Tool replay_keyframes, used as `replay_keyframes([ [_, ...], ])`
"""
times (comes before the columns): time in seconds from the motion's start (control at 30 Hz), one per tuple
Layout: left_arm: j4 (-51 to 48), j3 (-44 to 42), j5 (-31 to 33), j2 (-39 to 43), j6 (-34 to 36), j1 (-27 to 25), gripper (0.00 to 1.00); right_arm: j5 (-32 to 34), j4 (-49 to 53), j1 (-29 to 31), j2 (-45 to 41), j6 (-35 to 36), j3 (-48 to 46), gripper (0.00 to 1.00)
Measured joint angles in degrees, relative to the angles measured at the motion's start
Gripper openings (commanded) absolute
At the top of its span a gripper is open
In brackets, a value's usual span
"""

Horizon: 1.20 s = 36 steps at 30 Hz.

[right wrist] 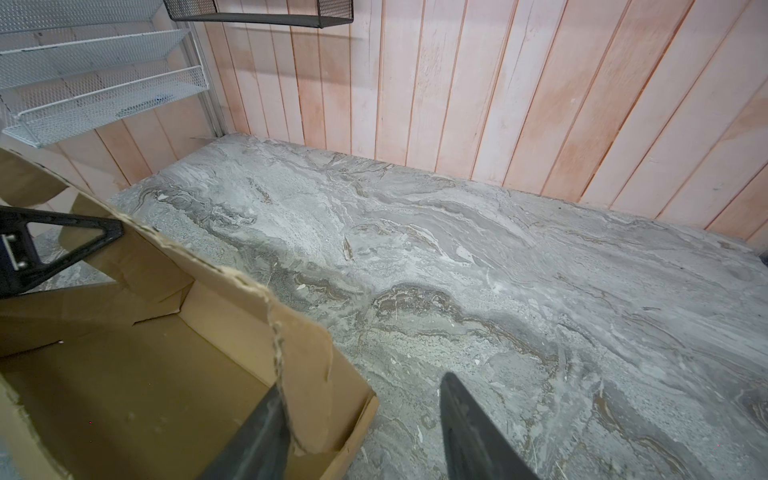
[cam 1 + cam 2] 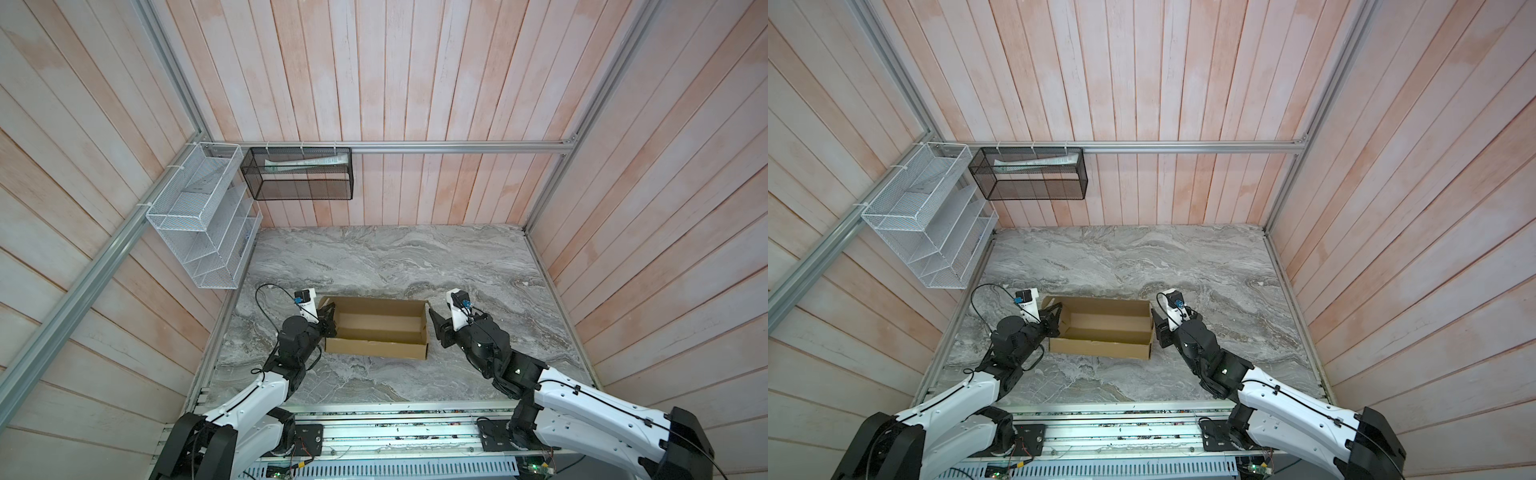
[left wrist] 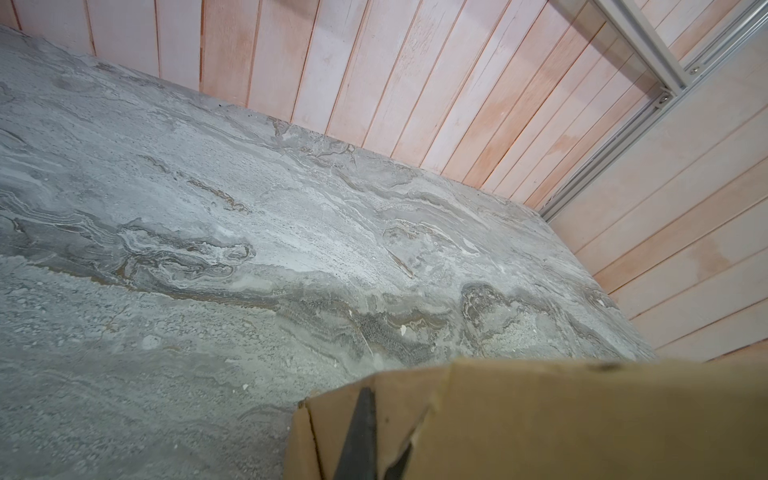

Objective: Fold the paper box

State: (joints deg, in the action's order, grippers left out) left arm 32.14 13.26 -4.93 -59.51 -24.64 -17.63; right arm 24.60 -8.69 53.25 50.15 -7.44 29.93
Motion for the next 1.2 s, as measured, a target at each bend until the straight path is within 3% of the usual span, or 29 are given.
replay_keyframes([
  [0.5,1.0,-1.1,0.9,0.7,0.5,-0.5,0.03,0.6,15.8,7.0,12.2,12.1,22.1,0.58],
  [0.87,1.6,-1.5,0.9,0.9,1.3,-0.7,0.03,-5.9,29.6,7.1,25.1,20.6,40.2,0.60],
  [1.2,1.7,-1.7,0.9,1.2,2.1,-1.2,0.03,-12.5,37.2,7.1,33.3,24.5,46.5,0.59],
])
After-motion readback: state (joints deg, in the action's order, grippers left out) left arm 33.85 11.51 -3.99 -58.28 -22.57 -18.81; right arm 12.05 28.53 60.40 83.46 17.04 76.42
